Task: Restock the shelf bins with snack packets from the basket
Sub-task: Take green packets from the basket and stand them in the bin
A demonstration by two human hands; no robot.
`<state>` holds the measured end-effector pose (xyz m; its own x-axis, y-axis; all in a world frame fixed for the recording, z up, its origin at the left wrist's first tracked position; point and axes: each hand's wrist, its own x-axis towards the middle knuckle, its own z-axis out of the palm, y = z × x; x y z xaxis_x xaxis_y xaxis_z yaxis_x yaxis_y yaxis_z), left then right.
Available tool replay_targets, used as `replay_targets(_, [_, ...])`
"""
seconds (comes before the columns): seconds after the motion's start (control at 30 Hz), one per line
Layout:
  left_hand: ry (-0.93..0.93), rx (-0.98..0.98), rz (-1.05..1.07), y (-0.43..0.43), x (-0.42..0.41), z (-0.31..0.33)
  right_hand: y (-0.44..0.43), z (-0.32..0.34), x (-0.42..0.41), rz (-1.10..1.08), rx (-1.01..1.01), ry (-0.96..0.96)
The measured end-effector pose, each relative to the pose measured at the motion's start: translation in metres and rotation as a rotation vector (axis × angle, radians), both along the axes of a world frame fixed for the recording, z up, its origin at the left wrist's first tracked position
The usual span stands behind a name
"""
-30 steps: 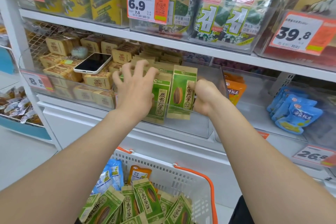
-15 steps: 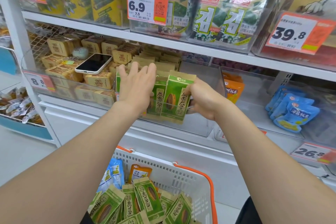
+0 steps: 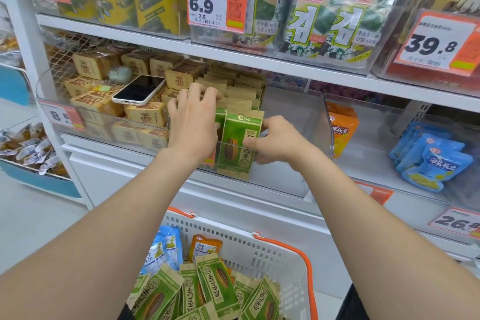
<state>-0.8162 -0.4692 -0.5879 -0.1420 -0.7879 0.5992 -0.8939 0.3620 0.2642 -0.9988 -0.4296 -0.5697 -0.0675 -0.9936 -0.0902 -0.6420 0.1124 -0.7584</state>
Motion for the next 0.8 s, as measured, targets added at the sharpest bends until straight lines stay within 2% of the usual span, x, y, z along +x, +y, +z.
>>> replay_targets(0.13, [0.106,-0.014,0.03,0.009,-0.001,0.001,0.0,0.0,0.02,-0.005,-0.037,0.191])
replay_targets(0.2, [0.163,0.091,0.033,0.014,-0.001,0.003,0.001,-0.003,0.029,0.015,-0.052,0.329])
replay_targets(0.3, [0.241,0.276,0.026,0.02,0.0,0.003,0.003,-0.003,0.044,0.041,-0.025,0.38])
replay_targets(0.4, [0.248,0.353,0.01,0.024,0.001,-0.002,-0.001,0.006,0.04,0.053,0.082,0.275])
replay_targets(0.5, [0.206,0.309,0.014,0.025,-0.003,-0.009,-0.004,0.01,0.026,0.003,0.216,0.206])
replay_targets(0.57, [0.214,0.288,0.023,0.027,-0.007,-0.011,-0.009,0.009,0.022,-0.072,0.228,0.145])
replay_targets(0.67, [0.261,0.292,0.046,0.031,-0.017,-0.014,-0.022,0.005,0.019,-0.179,0.181,-0.083])
replay_targets(0.73, [0.287,0.304,0.083,0.032,-0.023,-0.016,-0.03,0.001,0.019,-0.164,0.166,-0.187])
replay_targets(0.8, [0.316,0.32,0.12,0.03,-0.028,-0.018,-0.032,-0.002,0.021,-0.114,0.18,-0.21])
